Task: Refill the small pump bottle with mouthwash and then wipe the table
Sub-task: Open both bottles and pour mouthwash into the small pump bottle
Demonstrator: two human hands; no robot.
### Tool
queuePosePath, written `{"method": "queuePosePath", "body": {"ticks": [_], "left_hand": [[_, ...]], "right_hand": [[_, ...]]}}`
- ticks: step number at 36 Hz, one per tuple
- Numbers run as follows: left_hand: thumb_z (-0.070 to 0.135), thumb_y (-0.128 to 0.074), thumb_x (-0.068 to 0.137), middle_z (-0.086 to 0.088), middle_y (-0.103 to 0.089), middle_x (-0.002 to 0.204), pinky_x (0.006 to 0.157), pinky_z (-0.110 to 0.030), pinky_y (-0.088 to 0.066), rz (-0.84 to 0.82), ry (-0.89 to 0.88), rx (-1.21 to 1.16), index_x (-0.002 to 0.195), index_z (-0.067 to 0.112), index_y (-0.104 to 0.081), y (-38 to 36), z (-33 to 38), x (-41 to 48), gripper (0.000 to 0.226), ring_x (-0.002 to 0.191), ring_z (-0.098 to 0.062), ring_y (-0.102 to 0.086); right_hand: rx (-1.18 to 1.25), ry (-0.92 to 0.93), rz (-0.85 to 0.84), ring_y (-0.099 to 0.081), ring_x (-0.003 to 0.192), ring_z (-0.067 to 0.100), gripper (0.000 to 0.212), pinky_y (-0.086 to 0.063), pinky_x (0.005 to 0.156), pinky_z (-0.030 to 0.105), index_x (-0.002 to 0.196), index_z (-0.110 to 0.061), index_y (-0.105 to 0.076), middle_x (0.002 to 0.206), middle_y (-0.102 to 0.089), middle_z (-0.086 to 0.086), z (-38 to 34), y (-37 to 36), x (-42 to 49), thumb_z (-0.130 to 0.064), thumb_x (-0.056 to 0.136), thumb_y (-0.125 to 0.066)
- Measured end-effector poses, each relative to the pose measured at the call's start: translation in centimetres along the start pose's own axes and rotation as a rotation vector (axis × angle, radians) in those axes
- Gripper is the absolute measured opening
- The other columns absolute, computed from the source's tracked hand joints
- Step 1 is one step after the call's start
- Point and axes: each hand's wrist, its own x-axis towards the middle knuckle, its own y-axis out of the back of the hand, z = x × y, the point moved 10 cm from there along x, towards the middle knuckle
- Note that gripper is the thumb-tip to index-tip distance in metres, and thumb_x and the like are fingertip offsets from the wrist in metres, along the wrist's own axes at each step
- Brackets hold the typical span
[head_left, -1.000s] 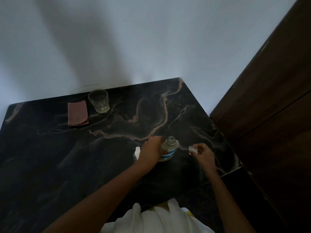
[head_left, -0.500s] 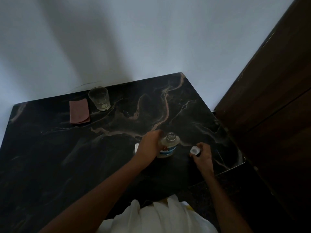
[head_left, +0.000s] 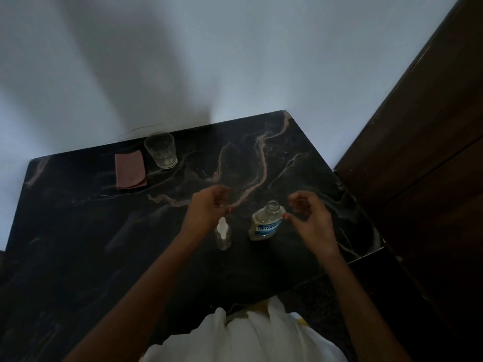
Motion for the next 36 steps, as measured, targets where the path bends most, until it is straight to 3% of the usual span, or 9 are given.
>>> {"method": "queuePosePath", "body": {"ticks": [2,5,10,13,20,26,29,33,36], "left_hand": [[0.001,-0.066,0.076,-0.012,-0.063,0.115,0.072,-0.004,-0.04,0.022,-0.002,-0.014,0.118,0.004,-0.055,0.8,-0.8,-0.3,0.044,0.093,-0.005,-0.053],[-0.004,-0.063,0.076,-0.013,-0.063,0.113,0.079,-0.012,-0.042,0.04,0.019,-0.02,0.116,0.004,-0.056,1.6,-2.5,-0.5,0.041,0.094,-0.009,-0.056],[-0.006,-0.064,0.074,-0.015,-0.06,0.121,0.088,-0.022,-0.042,-0.085,0.073,0.023,0.121,0.005,-0.052,0.1,-5.0,-1.1,0.05,0.108,-0.022,-0.058],[-0.003,-0.069,0.071,-0.012,-0.056,0.127,0.089,-0.018,-0.037,-0.172,0.102,0.024,0.126,0.007,-0.048,-1.4,-6.0,-1.9,0.06,0.115,-0.021,-0.054],[0.009,-0.078,0.064,-0.01,-0.06,0.118,0.094,-0.028,-0.044,-0.115,0.083,-0.067,0.117,0.009,-0.057,-2.6,-6.7,-2.8,0.058,0.109,-0.02,-0.057],[0.002,-0.071,0.072,-0.011,-0.066,0.11,0.083,-0.018,-0.046,-0.081,0.069,-0.162,0.111,0.006,-0.061,-2.9,-7.0,-3.0,0.041,0.094,-0.009,-0.059],[0.001,-0.069,0.073,-0.009,-0.067,0.106,0.072,-0.001,-0.042,-0.072,0.055,-0.164,0.11,0.006,-0.062,-2.9,-7.1,-3.0,0.038,0.091,-0.007,-0.059],[0.002,-0.069,0.073,-0.009,-0.068,0.106,0.071,0.0,-0.042,-0.073,0.041,-0.166,0.109,0.006,-0.063,-2.9,-7.1,-2.9,0.037,0.09,-0.006,-0.059],[0.002,-0.068,0.074,-0.009,-0.067,0.105,0.069,0.003,-0.041,-0.074,0.034,-0.176,0.109,0.005,-0.062,-3.0,-7.2,-2.8,0.036,0.089,-0.006,-0.058]], "right_hand": [[0.027,0.031,-0.064,-0.058,0.082,-0.004,0.047,-0.045,0.077,0.006,0.088,-0.025,-0.055,0.09,-0.058,-0.008,-1.5,-1.4,-0.3,0.015,0.066,-0.068],[0.034,0.053,-0.157,-0.059,0.082,0.0,0.051,-0.047,0.079,0.01,0.087,-0.031,-0.055,0.09,-0.06,-0.01,-2.7,-4.2,-1.2,0.014,0.067,-0.067],[-0.056,0.071,-0.328,-0.055,0.092,0.003,0.045,-0.044,0.083,0.007,0.107,-0.01,-0.056,0.101,-0.056,-0.002,-3.0,-9.0,-2.6,0.007,0.069,-0.07],[-0.14,0.044,-0.393,-0.054,0.105,0.011,0.053,-0.045,0.095,0.021,0.118,-0.008,-0.051,0.115,-0.056,0.003,-2.0,-11.4,-3.3,0.002,0.07,-0.071],[-0.183,-0.031,-0.375,-0.05,0.113,0.014,0.052,-0.04,0.099,0.025,0.122,-0.01,-0.049,0.123,-0.054,0.006,0.2,-13.5,-4.1,-0.008,0.075,-0.07],[-0.16,-0.09,-0.319,-0.054,0.103,0.014,0.039,-0.044,0.088,0.022,0.112,-0.011,-0.055,0.113,-0.057,0.005,1.3,-14.3,-4.0,-0.012,0.076,-0.07],[-0.145,-0.107,-0.255,-0.056,0.092,0.012,0.027,-0.043,0.074,0.011,0.104,-0.01,-0.057,0.104,-0.057,0.003,1.5,-14.3,-3.8,-0.014,0.079,-0.067],[-0.152,-0.126,-0.224,-0.057,0.089,0.015,0.025,-0.046,0.077,0.022,0.098,-0.011,-0.057,0.097,-0.055,0.001,2.0,-14.6,-3.3,-0.011,0.077,-0.069],[-0.148,-0.14,-0.214,-0.056,0.085,0.013,0.022,-0.044,0.071,0.017,0.093,-0.013,-0.055,0.093,-0.055,0.0,2.1,-14.7,-3.2,-0.009,0.076,-0.069]]}}
